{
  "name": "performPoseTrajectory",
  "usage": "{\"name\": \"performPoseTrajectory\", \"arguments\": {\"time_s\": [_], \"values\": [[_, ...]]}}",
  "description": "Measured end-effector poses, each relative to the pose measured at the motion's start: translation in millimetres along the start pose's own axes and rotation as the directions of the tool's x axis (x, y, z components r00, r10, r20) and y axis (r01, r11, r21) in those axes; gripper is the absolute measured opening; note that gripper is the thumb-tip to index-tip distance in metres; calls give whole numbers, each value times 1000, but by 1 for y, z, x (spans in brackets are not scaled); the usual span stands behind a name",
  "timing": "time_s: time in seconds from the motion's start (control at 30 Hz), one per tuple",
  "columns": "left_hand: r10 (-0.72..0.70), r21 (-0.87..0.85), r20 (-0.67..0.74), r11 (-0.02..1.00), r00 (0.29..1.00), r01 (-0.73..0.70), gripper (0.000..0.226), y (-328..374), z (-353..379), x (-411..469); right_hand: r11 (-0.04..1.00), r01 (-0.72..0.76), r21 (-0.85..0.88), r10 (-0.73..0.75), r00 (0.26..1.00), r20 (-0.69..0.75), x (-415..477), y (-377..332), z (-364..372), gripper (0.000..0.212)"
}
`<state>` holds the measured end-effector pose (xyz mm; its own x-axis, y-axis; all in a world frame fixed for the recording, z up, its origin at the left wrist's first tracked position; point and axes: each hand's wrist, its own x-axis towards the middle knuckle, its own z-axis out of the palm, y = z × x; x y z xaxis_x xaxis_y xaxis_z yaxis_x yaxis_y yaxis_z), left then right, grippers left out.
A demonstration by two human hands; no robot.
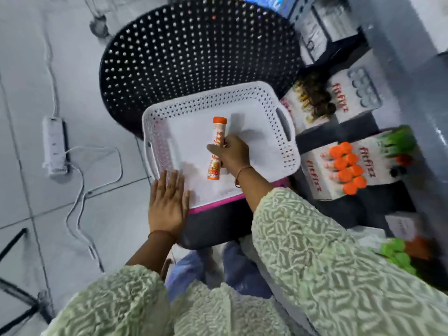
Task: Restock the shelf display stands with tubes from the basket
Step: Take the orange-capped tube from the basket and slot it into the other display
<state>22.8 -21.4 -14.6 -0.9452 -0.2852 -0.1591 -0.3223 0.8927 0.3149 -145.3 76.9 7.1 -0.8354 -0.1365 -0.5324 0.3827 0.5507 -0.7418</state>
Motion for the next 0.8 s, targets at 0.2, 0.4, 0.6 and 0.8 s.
{"name": "performPoseTrajectory", "arguments": {"time_s": [0.2, 0.4, 0.6, 0.8], "values": [[-66, -116, 4, 991, 998, 66, 63, 42, -13, 17, 947, 187, 259, -103, 946, -308, -56, -22, -104, 22], [440, -184, -88, 875, 894, -449, 56, 185, -38, 56, 888, 364, 280, -86, 730, -678, -137, -27, -221, 29], [786, -235, -237, 524, 571, -819, 54, 339, -61, 26, 894, 424, 143, -97, 496, -863, -236, -22, -344, 43], [899, -288, -135, 366, 416, -885, 61, 407, -53, -19, 937, 320, 143, -15, 445, -895, -311, -14, -443, 24]]}}
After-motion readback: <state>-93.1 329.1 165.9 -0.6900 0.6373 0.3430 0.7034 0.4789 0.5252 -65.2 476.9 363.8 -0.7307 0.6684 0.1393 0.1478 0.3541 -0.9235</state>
